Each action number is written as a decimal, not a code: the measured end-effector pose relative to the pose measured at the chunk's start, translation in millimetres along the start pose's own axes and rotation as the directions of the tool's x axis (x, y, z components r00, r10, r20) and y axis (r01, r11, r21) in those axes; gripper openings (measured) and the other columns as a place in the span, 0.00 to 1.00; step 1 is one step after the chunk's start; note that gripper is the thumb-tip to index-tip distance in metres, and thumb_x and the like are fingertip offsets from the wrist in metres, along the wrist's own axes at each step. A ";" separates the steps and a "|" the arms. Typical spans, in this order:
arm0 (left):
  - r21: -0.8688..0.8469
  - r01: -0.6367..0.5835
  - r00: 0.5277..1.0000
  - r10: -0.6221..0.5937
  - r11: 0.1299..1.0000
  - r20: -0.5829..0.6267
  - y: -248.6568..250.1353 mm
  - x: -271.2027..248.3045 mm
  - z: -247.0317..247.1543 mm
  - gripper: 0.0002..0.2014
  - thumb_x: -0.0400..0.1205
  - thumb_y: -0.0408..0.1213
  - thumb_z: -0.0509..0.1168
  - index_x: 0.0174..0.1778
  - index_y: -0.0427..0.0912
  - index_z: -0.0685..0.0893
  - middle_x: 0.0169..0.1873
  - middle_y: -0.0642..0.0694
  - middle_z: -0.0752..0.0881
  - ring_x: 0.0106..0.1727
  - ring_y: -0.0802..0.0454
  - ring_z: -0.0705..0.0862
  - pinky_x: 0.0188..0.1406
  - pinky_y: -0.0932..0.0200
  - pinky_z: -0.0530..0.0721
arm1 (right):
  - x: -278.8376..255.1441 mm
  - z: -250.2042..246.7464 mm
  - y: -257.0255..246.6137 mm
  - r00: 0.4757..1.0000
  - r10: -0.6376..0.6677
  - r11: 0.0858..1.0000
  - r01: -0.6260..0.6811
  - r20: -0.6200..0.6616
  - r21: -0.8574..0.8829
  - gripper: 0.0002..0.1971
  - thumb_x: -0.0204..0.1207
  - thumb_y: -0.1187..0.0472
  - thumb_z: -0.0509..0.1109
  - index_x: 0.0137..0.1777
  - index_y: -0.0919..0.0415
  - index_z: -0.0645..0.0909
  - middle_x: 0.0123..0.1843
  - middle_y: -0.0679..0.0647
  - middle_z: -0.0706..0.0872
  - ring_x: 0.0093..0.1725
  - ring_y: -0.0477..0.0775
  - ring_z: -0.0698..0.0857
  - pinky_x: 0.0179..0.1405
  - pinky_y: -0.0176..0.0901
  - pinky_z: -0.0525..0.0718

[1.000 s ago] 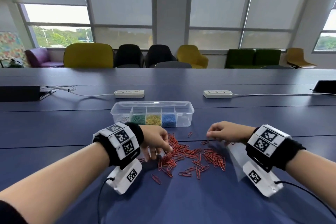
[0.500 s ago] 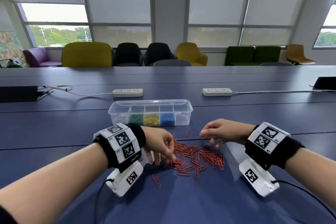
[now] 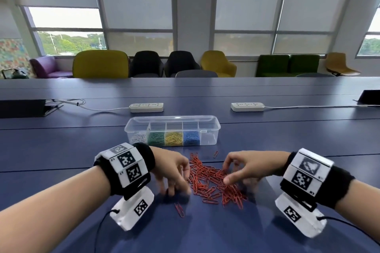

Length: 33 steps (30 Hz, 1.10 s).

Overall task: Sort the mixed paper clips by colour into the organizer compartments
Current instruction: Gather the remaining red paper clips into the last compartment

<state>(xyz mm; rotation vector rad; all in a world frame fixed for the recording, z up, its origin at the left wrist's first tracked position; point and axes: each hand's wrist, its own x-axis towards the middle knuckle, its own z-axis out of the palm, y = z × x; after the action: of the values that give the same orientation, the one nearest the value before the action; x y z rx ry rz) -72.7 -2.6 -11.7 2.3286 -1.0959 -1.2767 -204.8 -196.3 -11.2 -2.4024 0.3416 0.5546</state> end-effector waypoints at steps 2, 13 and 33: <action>0.098 0.030 0.996 -0.039 0.995 0.086 3.6 -4.7 6.2 0.20 0.71 0.34 0.77 0.45 0.45 0.70 0.41 0.41 0.83 0.30 0.52 0.84 0.31 0.58 0.86 | -4.6 -0.2 0.9 0.999 0.033 0.990 -0.028 0.035 -0.138 0.30 0.65 0.47 0.79 0.63 0.48 0.70 0.58 0.54 0.73 0.50 0.56 0.86 0.32 0.44 0.89; 0.299 -0.109 0.808 0.260 0.948 -0.529 0.7 14.3 -30.4 0.11 0.77 0.44 0.71 0.44 0.46 0.75 0.40 0.48 0.81 0.37 0.55 0.79 0.38 0.64 0.77 | 26.0 10.4 -30.4 0.996 -0.083 0.848 0.088 0.033 -0.523 0.58 0.54 0.44 0.85 0.78 0.30 0.47 0.78 0.48 0.53 0.78 0.59 0.58 0.78 0.62 0.62; -0.091 -0.213 0.758 0.105 0.973 -0.644 -50.9 8.1 -66.9 0.07 0.76 0.26 0.70 0.47 0.37 0.90 0.36 0.50 0.88 0.47 0.54 0.83 0.62 0.58 0.79 | 48.4 -0.9 -15.8 0.969 -0.238 0.952 0.219 -0.068 -0.212 0.12 0.69 0.64 0.78 0.40 0.44 0.84 0.32 0.40 0.85 0.31 0.39 0.82 0.39 0.35 0.84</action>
<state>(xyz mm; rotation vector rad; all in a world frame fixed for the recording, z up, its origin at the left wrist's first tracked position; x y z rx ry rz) 9.0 18.2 -5.9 2.2131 -0.8822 -0.4111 -156.2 -189.8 -24.8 -2.6251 0.0435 0.3893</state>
